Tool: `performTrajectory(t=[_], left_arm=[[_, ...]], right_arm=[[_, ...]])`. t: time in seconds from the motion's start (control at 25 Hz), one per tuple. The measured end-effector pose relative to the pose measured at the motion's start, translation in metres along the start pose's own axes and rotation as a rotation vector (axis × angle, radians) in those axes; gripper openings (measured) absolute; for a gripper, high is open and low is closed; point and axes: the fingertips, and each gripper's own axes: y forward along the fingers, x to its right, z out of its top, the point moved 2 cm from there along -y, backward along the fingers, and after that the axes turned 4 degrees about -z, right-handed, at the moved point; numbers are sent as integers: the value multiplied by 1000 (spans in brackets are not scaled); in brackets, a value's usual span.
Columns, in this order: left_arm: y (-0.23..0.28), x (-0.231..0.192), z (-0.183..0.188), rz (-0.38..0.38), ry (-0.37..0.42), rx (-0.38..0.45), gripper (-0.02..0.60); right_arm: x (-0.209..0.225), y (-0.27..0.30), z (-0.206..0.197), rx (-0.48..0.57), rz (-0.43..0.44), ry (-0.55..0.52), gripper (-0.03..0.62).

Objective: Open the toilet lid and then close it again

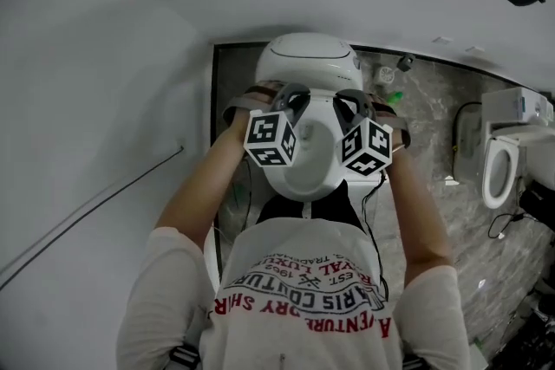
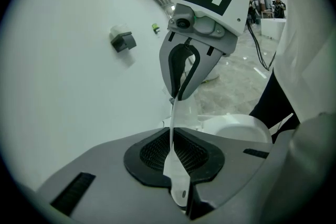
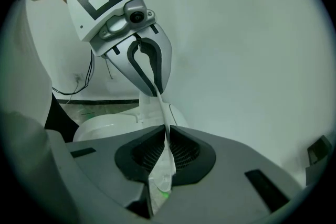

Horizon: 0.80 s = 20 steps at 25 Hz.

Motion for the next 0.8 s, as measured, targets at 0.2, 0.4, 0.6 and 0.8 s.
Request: performTrajectory(t=[0.2,0.4,0.6,0.8], left_arm=[[-18,46,1,-19,41,26,28],[-25,87,4,-12,28,38,29],[-31,121,5,16,-16,24,35],[-31,158,5,60,-46,0,41]], right_arm=[[-44,-20,-1,-40,7,-8,22],[-82,-35,-10,-82,-1,-76,23],[-116,-46,-16,-103,-22,-138,21],[-149,-54,-27,-75,-28,-168,23]])
